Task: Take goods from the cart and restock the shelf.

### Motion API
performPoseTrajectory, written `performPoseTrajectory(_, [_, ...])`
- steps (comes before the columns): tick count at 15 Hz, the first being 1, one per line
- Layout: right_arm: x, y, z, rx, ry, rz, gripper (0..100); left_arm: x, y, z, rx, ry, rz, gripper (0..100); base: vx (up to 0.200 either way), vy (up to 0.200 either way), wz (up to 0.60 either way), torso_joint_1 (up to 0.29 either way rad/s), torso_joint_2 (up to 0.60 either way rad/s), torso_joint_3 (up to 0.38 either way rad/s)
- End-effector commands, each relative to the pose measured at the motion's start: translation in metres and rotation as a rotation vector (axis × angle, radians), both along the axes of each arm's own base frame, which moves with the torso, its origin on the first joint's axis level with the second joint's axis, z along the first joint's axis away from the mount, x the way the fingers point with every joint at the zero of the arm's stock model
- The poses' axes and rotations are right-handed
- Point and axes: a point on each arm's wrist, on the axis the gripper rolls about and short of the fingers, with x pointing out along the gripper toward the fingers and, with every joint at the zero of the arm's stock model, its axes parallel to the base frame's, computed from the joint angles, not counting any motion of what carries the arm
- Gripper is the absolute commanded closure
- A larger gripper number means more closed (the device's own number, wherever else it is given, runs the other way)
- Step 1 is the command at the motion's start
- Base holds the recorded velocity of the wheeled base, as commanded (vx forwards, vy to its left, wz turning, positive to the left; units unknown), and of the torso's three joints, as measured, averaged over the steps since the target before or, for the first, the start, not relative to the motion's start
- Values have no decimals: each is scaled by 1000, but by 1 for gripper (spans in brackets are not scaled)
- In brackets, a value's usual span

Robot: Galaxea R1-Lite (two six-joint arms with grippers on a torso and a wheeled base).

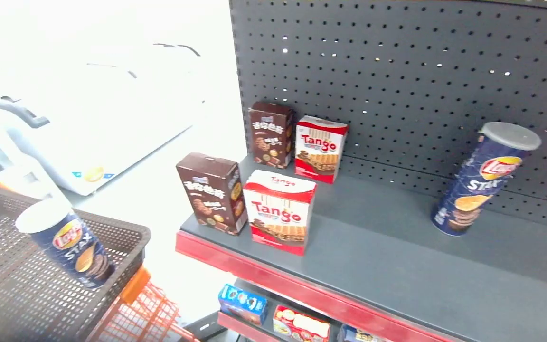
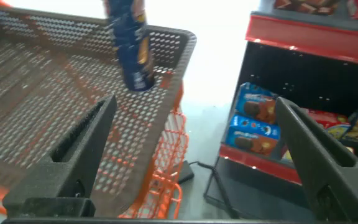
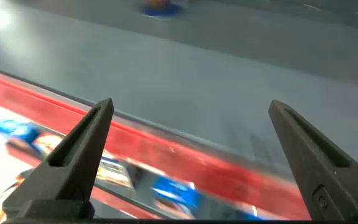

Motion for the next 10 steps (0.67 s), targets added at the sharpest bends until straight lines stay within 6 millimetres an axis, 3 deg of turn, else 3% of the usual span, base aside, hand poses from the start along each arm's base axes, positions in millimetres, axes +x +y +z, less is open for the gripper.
performPoseTrajectory(1, [0,0,0,0,2,-1,0,0,0,0,0,1,0,0,0,0,0,0,0,0])
performPoseTrajectory(10, [0,0,0,2,2,-1,0,0,0,0,3,1,-6,0,0,0,0,0,0,0])
